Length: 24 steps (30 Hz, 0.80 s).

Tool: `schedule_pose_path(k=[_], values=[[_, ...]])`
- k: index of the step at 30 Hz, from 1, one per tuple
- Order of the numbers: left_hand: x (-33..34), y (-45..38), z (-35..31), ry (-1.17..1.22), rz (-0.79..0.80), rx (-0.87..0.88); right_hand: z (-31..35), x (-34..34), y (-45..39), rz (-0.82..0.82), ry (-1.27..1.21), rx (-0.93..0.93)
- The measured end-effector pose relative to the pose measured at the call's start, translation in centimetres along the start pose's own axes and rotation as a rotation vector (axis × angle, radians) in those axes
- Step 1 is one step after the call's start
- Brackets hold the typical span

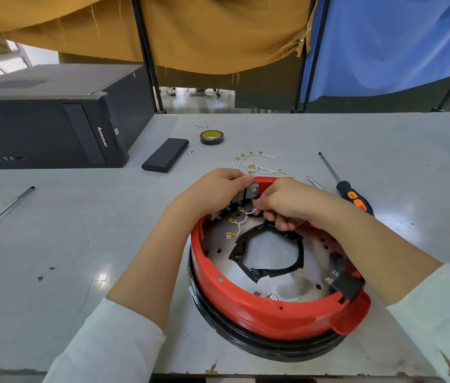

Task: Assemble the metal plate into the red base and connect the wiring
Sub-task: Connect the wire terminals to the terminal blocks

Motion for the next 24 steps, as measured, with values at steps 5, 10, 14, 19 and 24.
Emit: schedule_pose_path(k=[5, 10, 14, 19, 24], values=[[0.0, 0.0, 0.2, -0.008, 0.006, -0.006, 0.0, -0.5, 0.3, -0.034, -0.012, -0.050], [0.0, 0.0, 0.1, -0.020, 0.008, 0.004, 0.2, -1.4, 0.4, -0.140, 0.116, -0.119], [0.0, 0.0, 0.1, -0.018, 0.010, 0.009, 0.6, -1.7, 0.4, -0.210, 0.208, -0.149], [0.0, -0.1, 0.1, -0.009, 0.003, 0.012, 1.9, -1.8, 1.0, -0.291, 0.397, -0.225], [0.1, -0.2, 0.2, -0.018, 0.006, 0.018, 2.5, -1.6, 1.2, -0.294, 0.440, -0.249]])
Point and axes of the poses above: each hand's wrist, its own y-axis away from the middle knuckle, its own x-axis out of the palm, z = x × y, the point moved 9 cm from there along -y, towards the middle knuckle, and after that the axes turned 2 degrees about -z, right-handed, at the moved point
